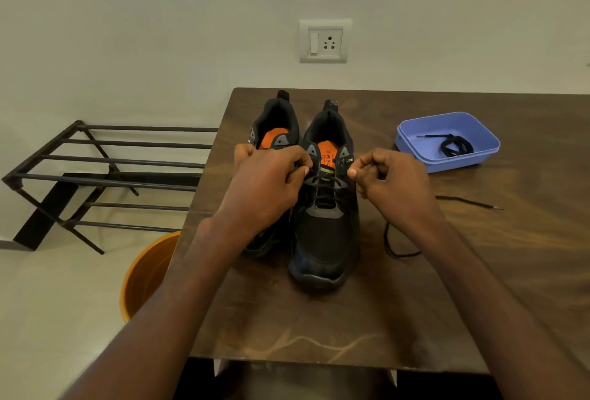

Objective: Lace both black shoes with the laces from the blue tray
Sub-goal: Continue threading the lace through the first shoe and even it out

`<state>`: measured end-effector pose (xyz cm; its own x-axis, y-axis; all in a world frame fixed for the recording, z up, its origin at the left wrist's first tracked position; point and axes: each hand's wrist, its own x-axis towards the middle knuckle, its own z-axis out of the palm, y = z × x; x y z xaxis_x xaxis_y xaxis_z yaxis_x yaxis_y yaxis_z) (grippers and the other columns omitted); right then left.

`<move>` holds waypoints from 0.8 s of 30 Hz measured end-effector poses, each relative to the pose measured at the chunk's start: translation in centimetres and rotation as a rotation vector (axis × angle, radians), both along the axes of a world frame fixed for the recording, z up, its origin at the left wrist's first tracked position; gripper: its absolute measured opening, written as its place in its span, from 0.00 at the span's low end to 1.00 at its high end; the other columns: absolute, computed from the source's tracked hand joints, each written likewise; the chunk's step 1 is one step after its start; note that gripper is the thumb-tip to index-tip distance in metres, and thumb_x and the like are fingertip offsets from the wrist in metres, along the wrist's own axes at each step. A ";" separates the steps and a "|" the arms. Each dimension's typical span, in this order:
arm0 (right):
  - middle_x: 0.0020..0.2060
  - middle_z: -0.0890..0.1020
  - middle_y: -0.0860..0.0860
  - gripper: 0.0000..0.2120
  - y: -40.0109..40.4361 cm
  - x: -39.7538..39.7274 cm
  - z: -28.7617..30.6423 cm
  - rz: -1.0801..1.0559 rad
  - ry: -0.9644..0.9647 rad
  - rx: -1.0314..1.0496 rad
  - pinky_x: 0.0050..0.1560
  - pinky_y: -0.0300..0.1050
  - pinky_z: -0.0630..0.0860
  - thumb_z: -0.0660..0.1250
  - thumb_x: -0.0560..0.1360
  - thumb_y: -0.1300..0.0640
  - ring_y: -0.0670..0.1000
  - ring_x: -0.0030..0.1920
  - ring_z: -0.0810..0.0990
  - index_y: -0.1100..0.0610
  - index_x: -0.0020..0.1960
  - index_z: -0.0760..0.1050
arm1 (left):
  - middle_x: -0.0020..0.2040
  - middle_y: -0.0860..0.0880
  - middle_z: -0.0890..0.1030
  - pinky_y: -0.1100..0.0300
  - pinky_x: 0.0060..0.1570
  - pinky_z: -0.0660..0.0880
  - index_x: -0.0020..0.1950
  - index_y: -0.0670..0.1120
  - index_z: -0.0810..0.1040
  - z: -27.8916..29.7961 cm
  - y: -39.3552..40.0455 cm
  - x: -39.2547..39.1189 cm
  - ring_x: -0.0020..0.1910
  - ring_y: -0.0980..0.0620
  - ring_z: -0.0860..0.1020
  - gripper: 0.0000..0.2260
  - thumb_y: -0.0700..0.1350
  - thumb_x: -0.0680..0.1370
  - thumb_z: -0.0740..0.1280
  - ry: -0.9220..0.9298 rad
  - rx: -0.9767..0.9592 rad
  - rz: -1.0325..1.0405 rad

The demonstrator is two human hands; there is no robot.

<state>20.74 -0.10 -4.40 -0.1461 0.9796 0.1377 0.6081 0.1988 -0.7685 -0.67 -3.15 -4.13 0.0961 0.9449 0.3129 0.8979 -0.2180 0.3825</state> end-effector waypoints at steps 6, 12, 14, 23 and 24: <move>0.42 0.88 0.53 0.06 -2.1 -0.9 3.9 0.264 0.472 -0.057 0.43 0.42 0.82 0.69 0.80 0.61 0.52 0.43 0.87 0.59 0.55 0.83 | 0.46 0.53 0.82 0.51 0.51 0.79 0.57 0.49 0.80 1.2 -0.4 1.3 0.47 0.55 0.81 0.15 0.55 0.87 0.57 -0.481 0.111 0.007; 0.45 0.88 0.55 0.08 -3.5 -2.0 5.9 0.218 0.759 -0.034 0.39 0.40 0.81 0.71 0.77 0.62 0.50 0.44 0.87 0.60 0.56 0.82 | 0.48 0.43 0.87 0.54 0.47 0.81 0.65 0.47 0.80 2.6 -2.1 4.3 0.47 0.45 0.86 0.29 0.62 0.86 0.46 -1.203 -0.361 -0.172; 0.47 0.88 0.56 0.08 -3.1 -1.3 6.0 0.098 0.873 -0.055 0.41 0.42 0.82 0.72 0.77 0.62 0.53 0.47 0.87 0.60 0.56 0.81 | 0.46 0.41 0.86 0.55 0.40 0.76 0.70 0.47 0.75 2.7 -1.7 3.6 0.40 0.43 0.83 0.24 0.61 0.85 0.52 -1.151 -0.454 -0.285; 0.42 0.86 0.49 0.08 1.1 4.0 1.4 -0.411 -0.096 -0.183 0.47 0.50 0.81 0.65 0.77 0.59 0.51 0.42 0.83 0.50 0.46 0.83 | 0.35 0.48 0.73 0.63 0.31 0.70 0.69 0.41 0.76 3.1 -0.9 0.9 0.32 0.54 0.70 0.13 0.39 0.85 0.61 -1.416 -0.364 -0.229; 0.46 0.86 0.49 0.08 0.9 3.8 1.0 -0.365 -0.253 -0.223 0.48 0.49 0.79 0.66 0.77 0.59 0.50 0.43 0.81 0.50 0.45 0.82 | 0.35 0.48 0.73 0.64 0.30 0.70 0.68 0.40 0.76 3.0 -0.8 0.8 0.31 0.54 0.69 0.13 0.39 0.85 0.61 -1.432 -0.344 -0.213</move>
